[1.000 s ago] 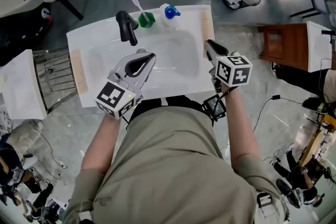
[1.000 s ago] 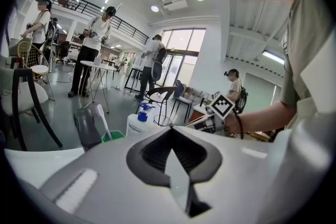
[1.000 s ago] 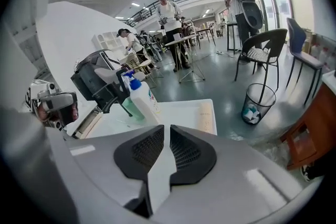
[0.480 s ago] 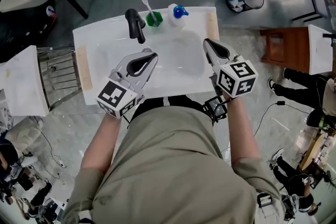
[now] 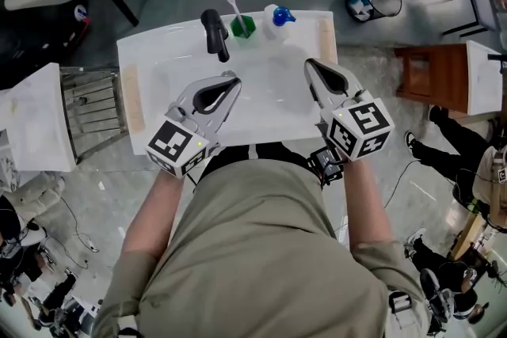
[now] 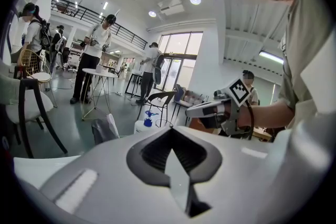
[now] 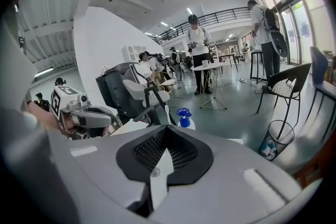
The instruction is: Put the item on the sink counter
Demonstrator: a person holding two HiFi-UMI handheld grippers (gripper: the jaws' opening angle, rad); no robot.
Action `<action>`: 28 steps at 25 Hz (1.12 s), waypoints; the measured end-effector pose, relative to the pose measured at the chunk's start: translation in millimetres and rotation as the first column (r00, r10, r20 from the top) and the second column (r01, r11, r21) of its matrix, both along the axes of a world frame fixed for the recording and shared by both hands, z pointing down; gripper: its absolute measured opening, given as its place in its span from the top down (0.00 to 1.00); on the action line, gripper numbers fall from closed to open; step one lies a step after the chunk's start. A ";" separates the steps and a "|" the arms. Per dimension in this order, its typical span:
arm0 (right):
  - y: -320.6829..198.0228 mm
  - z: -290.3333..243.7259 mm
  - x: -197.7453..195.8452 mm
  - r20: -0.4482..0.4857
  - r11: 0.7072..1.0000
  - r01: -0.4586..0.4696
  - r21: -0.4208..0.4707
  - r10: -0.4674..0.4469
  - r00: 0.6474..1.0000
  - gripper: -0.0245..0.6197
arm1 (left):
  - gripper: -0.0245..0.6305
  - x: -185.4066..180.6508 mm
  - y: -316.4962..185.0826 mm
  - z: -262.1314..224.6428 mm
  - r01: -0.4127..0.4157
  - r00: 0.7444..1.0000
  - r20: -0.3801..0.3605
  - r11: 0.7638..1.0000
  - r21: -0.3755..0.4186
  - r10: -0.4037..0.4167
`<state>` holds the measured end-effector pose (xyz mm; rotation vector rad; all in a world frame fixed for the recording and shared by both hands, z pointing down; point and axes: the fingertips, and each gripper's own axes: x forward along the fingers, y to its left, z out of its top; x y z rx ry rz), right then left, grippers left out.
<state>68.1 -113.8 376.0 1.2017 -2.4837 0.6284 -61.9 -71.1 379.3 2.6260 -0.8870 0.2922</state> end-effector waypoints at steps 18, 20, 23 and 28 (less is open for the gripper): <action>18.3 -21.2 -46.8 0.013 0.995 0.085 0.057 -0.086 0.996 0.95 | 0.95 -17.2 1.5 -13.6 -0.007 1.000 -0.021 1.000 0.026 0.008; 19.2 -20.9 -51.8 0.010 0.994 0.093 0.058 -0.094 0.996 0.95 | 0.95 -19.7 1.5 -13.9 -0.008 1.000 -0.020 1.000 0.027 0.009; 21.1 -18.6 -57.5 0.008 0.993 0.104 0.054 -0.104 0.994 0.95 | 0.95 -22.6 1.6 -14.9 -0.012 1.000 -0.018 0.999 0.030 0.013; 22.8 -12.3 -64.2 -0.007 0.992 0.121 0.044 -0.120 0.993 0.95 | 0.95 -26.4 0.9 -12.4 -0.007 1.000 -0.020 1.000 0.021 0.008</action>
